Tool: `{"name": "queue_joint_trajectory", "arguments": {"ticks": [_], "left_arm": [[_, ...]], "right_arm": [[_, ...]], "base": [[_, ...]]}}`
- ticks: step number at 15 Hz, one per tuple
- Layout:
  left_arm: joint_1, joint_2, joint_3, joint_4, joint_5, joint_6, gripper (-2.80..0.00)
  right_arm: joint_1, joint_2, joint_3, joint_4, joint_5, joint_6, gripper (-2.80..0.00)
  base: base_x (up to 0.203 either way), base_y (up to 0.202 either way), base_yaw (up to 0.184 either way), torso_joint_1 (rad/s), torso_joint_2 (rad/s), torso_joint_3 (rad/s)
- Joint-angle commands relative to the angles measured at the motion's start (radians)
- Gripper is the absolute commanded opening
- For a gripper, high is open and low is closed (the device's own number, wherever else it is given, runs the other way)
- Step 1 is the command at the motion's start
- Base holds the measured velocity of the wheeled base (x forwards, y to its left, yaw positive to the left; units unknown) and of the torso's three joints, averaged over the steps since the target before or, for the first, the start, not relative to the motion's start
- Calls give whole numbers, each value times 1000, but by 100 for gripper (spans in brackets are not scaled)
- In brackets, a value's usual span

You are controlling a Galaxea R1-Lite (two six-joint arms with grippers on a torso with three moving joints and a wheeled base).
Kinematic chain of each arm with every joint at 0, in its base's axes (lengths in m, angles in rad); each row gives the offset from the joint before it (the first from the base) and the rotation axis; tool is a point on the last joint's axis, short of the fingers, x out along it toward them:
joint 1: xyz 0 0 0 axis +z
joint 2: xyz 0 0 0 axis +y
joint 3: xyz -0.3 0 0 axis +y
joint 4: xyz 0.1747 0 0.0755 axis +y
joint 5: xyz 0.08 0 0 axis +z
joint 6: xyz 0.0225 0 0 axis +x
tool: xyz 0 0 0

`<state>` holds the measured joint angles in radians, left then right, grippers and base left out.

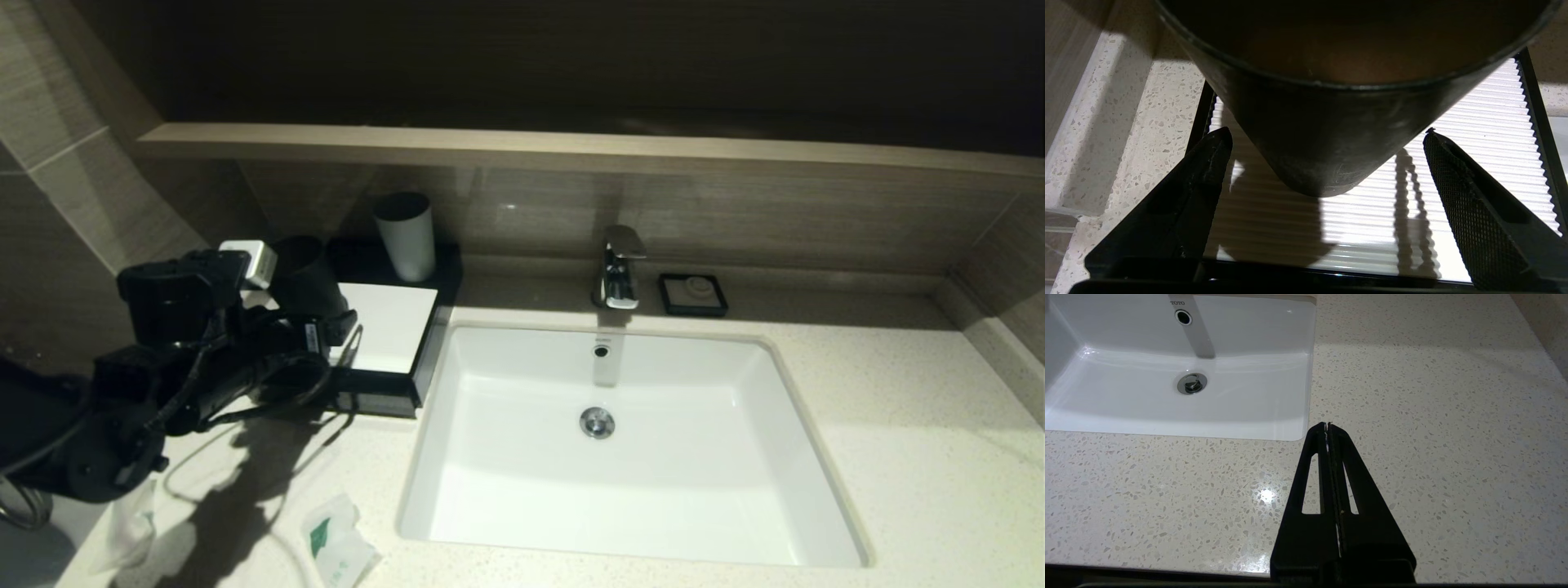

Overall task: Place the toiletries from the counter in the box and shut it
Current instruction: Pick up the cup

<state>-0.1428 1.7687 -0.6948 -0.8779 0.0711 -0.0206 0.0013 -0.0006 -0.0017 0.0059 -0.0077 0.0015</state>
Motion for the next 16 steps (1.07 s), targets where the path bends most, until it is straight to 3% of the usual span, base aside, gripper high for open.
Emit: {"name": "queue_joint_trajectory", "arguments": {"ticks": [1,14,15,16], "left_arm": [[0,12,-11,-6,1,-1,0],[1,38,-32,-29,1,-2,0],[0,38,-32,-29,1,-2,-280],[1,37,-34,-29,1,-2,-280]], "right_arm": [[1,1,0,0,0,0,-280],[0,1,0,0,0,0,-280],[0,1,0,0,0,0,-280],[0,1,0,0,0,0,-280]], "base": [[0,0,0,0,0,0],[0,0,0,0,0,0],[0,0,0,0,0,0],[0,0,0,0,0,0]]}}
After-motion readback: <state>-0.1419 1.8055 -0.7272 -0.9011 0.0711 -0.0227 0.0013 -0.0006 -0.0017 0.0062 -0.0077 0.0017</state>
